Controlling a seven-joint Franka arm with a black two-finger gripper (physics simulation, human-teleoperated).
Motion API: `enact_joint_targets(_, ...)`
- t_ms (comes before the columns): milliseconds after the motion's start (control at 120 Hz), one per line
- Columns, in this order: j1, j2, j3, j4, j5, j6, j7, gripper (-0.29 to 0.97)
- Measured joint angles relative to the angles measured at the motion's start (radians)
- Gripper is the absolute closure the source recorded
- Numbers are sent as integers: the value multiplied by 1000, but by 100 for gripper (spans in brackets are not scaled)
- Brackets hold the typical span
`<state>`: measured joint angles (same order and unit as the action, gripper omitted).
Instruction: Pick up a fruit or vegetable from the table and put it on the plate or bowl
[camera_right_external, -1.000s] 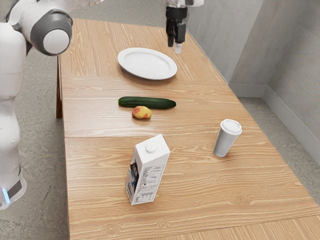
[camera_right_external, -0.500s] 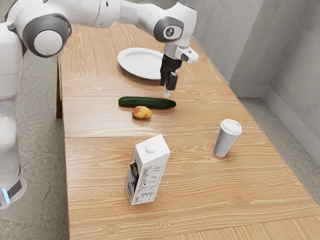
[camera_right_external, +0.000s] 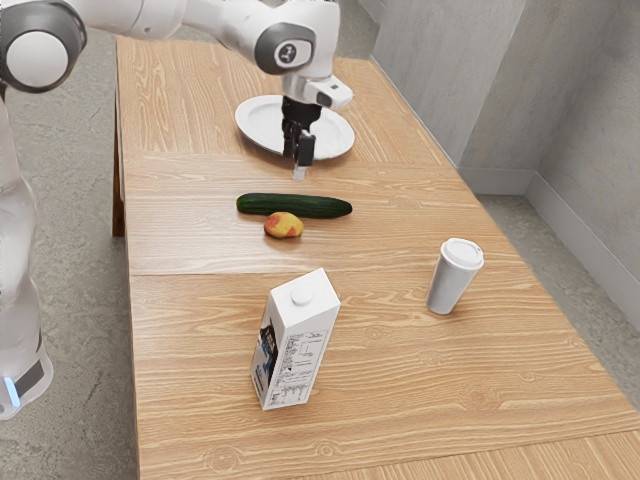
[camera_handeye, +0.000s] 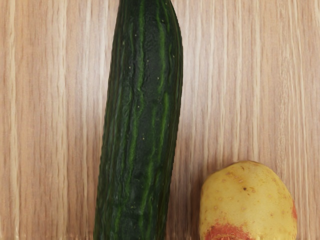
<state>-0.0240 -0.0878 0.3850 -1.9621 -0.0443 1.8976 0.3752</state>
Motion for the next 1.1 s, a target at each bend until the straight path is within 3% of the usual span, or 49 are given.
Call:
enact_joint_targets(242, -30, -6, -3, -53, 9, 26, 4, 0)
enact_joint_targets(1100, 42, 48, -9, -87, 8, 141, 5, 1)
